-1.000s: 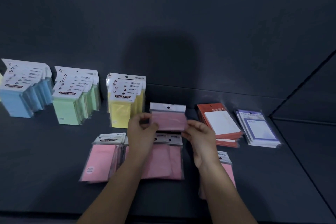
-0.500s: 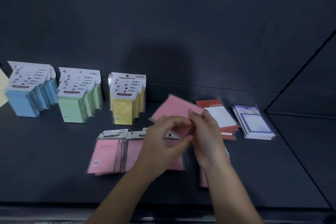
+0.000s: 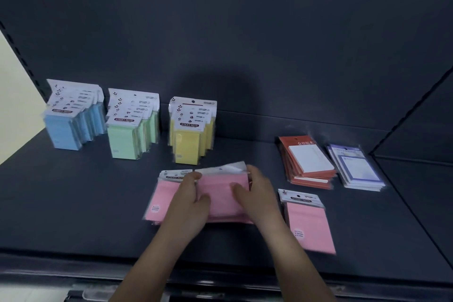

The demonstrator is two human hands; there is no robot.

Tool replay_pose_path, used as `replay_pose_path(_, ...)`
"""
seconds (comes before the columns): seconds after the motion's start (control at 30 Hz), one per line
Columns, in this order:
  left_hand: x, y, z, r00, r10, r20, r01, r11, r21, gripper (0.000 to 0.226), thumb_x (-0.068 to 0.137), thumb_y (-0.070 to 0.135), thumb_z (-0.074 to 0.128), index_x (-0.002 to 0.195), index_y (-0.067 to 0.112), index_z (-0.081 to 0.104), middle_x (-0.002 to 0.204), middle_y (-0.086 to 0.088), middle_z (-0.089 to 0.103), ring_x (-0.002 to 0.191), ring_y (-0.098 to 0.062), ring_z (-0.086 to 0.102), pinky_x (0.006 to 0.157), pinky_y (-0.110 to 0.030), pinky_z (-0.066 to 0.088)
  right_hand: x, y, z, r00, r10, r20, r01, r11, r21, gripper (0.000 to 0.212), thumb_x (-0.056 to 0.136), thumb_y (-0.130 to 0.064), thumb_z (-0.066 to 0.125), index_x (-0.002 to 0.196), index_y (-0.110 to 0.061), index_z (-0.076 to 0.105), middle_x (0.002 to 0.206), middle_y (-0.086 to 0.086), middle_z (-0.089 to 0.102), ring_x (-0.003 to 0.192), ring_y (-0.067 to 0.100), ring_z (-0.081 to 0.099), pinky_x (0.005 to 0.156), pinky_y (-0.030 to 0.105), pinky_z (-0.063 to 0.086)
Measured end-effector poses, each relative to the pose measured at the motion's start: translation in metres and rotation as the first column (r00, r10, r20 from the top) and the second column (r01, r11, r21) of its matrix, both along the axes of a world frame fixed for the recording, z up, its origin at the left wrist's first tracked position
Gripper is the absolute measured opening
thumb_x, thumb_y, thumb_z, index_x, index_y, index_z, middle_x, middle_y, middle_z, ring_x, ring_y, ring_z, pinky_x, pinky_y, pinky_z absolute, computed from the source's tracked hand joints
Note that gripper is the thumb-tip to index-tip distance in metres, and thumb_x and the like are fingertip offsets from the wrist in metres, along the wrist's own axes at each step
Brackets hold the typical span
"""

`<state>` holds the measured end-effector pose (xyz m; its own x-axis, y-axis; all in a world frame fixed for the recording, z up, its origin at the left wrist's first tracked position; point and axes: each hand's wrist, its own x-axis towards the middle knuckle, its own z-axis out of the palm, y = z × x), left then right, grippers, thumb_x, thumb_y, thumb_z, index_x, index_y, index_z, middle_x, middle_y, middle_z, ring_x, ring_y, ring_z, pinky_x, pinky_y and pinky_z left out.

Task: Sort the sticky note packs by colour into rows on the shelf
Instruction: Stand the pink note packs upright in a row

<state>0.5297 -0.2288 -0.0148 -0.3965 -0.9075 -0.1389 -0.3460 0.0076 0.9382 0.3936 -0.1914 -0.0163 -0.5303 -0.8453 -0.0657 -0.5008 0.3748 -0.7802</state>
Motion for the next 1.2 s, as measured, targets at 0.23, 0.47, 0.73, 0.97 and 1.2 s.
replay_pose_path(0.23,-0.008,0.006,-0.002,1.000,-0.021,0.009,0.020,0.998,0.067,0.051,0.088,0.012,0.056,0.133,0.020,0.034,0.128,0.004,0.039,0.115,-0.011,0.038,0.093,-0.022,0.030,-0.001,0.015,-0.002,0.981,-0.035,-0.192,0.065,0.986,0.152,0.060,0.089,-0.025,0.055,0.142,-0.010,0.029,0.146,0.007,0.029,0.135,0.023,0.026,0.110,0.028,0.021)
replay_pose_path(0.47,-0.021,0.004,-0.005,0.962,0.132,-0.239,-0.084,0.976,0.201,0.043,0.082,-0.002,0.058,0.117,0.021,0.048,0.118,-0.001,0.054,0.097,-0.002,0.051,0.079,-0.021,0.041,-0.004,0.031,0.001,0.991,-0.046,0.123,0.042,0.999,0.028,0.043,0.088,-0.010,0.053,0.130,-0.016,0.044,0.126,-0.001,0.051,0.114,0.014,0.050,0.088,0.016,0.035)
replay_pose_path(0.73,-0.028,0.008,-0.005,0.988,0.032,-0.150,0.002,0.976,0.220,0.043,0.084,0.000,0.058,0.120,0.017,0.041,0.096,0.014,0.053,0.081,0.007,0.047,0.063,-0.003,0.038,-0.007,0.036,-0.005,0.975,-0.087,0.205,0.085,0.996,0.018,0.048,0.086,-0.004,0.050,0.132,-0.017,0.042,0.122,0.001,0.056,0.114,0.017,0.053,0.099,0.026,0.041)
replay_pose_path(0.97,-0.031,-0.022,-0.004,0.850,0.357,-0.388,-0.029,0.766,0.642,0.037,0.081,-0.006,0.055,0.117,0.001,0.049,0.097,-0.017,0.052,0.073,-0.018,0.054,0.059,-0.026,0.049,-0.006,0.036,-0.004,0.958,-0.083,0.275,0.091,0.996,-0.017,0.047,0.086,-0.001,0.047,0.129,-0.019,0.045,0.115,-0.004,0.057,0.108,0.012,0.053,0.091,0.020,0.039)
replay_pose_path(1.2,-0.034,-0.021,-0.011,0.930,0.217,-0.296,-0.040,0.862,0.506,0.038,0.080,-0.019,0.048,0.114,-0.003,0.055,0.097,-0.014,0.067,0.081,-0.025,0.063,0.064,-0.027,0.053,-0.006,0.035,-0.011,0.943,-0.113,0.314,0.145,0.986,-0.079,0.063,0.083,0.007,0.041,0.139,-0.022,0.037,0.127,-0.003,0.055,0.116,0.011,0.051,0.104,0.031,0.041)
